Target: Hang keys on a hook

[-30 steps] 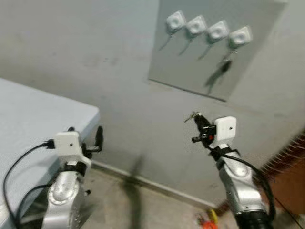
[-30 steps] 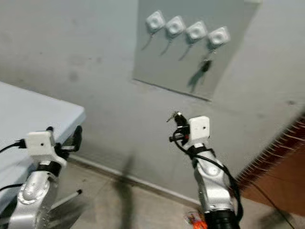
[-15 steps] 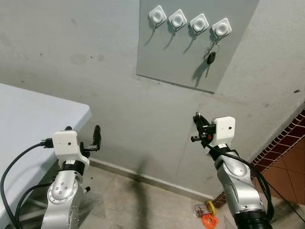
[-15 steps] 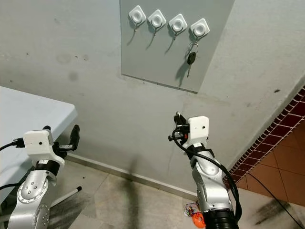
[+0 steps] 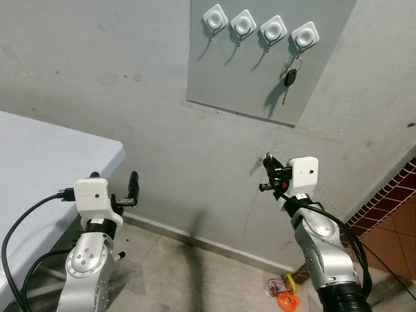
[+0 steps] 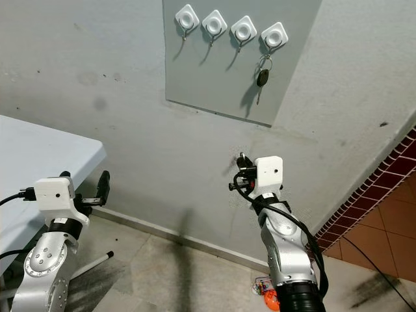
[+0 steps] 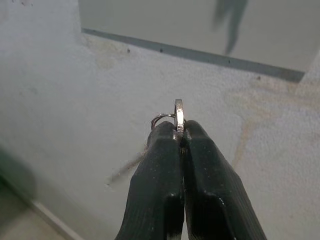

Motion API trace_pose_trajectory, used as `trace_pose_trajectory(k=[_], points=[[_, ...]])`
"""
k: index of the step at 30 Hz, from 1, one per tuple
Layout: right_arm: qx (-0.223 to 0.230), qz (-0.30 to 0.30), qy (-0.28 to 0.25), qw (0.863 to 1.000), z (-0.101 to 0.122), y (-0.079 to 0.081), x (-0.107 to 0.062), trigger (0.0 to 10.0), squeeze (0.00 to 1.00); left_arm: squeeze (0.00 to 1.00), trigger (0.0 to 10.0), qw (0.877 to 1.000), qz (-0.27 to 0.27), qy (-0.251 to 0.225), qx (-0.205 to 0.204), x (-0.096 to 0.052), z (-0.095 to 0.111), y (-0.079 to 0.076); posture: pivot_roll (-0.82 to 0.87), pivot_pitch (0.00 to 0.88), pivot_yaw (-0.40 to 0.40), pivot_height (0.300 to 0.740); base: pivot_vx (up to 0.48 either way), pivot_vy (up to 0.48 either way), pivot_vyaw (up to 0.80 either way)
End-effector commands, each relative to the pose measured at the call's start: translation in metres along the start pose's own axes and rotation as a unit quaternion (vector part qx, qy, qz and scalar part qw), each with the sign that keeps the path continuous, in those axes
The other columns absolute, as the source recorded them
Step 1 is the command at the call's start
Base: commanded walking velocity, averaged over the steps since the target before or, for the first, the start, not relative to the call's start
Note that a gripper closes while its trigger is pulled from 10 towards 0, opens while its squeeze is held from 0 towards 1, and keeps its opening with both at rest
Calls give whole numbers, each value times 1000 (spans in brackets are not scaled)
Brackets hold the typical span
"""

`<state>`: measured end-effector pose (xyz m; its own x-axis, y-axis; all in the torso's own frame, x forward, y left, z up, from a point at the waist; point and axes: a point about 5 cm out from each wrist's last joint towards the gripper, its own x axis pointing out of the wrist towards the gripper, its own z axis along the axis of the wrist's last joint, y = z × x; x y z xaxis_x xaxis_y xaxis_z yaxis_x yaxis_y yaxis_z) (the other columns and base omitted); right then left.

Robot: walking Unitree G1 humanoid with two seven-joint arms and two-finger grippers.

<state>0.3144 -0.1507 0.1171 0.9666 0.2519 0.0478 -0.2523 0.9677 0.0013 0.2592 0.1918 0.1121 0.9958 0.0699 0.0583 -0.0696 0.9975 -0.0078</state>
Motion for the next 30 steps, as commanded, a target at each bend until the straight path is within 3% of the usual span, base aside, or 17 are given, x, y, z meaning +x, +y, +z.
trace_pose_trajectory(k=[1,10,11,17,30], points=[[0,-1,-5,1000,3,-2,-1,10000,0,0,10000,1000,2,-6,-4,0,3,0,13,78,-62,740,0,0,0],[0,0,-13,1000,4,-2,-1,10000,0,0,10000,1000,-4,-4,-2,2,4,-1,8,76,-50,740,0,0,0],[6,-8,-18,1000,3,-1,-3,10000,0,0,10000,1000,-13,-4,3,6,5,-1,-13,70,-7,740,0,0,0],[13,-26,-23,999,1,-2,-8,10000,0,0,10000,999,-33,-3,10,15,8,-3,-34,68,25,740,0,0,0],[16,-40,-28,999,0,-2,-15,10000,0,0,10000,999,-54,-1,8,22,9,-8,-63,68,49,740,0,0,0]])
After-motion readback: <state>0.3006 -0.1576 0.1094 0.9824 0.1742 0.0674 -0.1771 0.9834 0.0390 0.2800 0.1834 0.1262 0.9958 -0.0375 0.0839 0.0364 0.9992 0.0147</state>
